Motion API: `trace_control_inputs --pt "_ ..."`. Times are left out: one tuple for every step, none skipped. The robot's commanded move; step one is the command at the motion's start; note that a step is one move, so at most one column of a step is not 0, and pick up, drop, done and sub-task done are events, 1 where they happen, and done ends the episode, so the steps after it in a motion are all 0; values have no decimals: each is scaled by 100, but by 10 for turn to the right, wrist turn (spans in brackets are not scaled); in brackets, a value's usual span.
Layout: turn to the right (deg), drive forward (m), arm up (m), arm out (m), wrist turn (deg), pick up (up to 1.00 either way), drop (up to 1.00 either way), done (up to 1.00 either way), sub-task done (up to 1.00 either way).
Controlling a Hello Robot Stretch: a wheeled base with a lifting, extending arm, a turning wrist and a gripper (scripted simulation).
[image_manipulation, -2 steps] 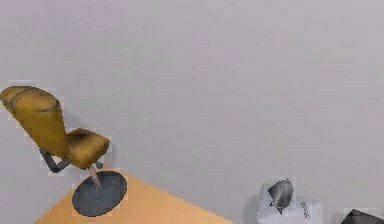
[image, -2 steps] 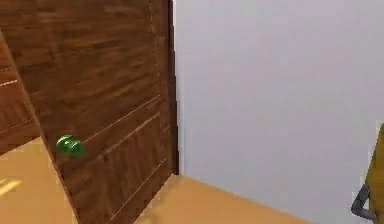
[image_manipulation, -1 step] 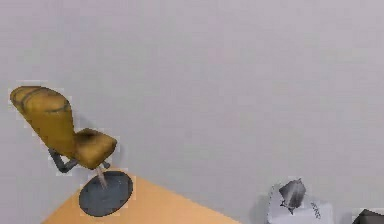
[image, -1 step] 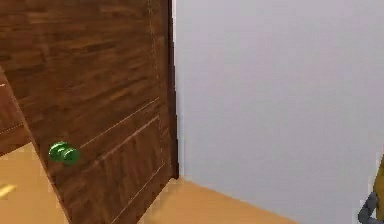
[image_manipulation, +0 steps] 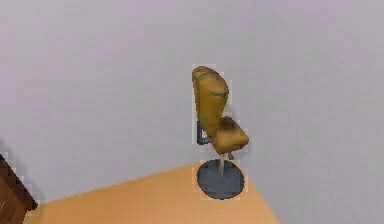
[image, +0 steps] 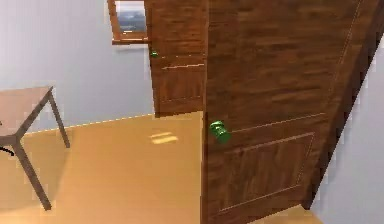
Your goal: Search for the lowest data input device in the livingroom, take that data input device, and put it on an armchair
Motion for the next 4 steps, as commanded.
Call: trace_control_inputs --pt "-360 0 0 0 0 0 0 0 0" --pt "0 60 0 0 0 0 0 0 0" --pt "-450 0 0 0 0 0 0 0 0" --pt "-330 0 0 0 0 0 0 0 0"
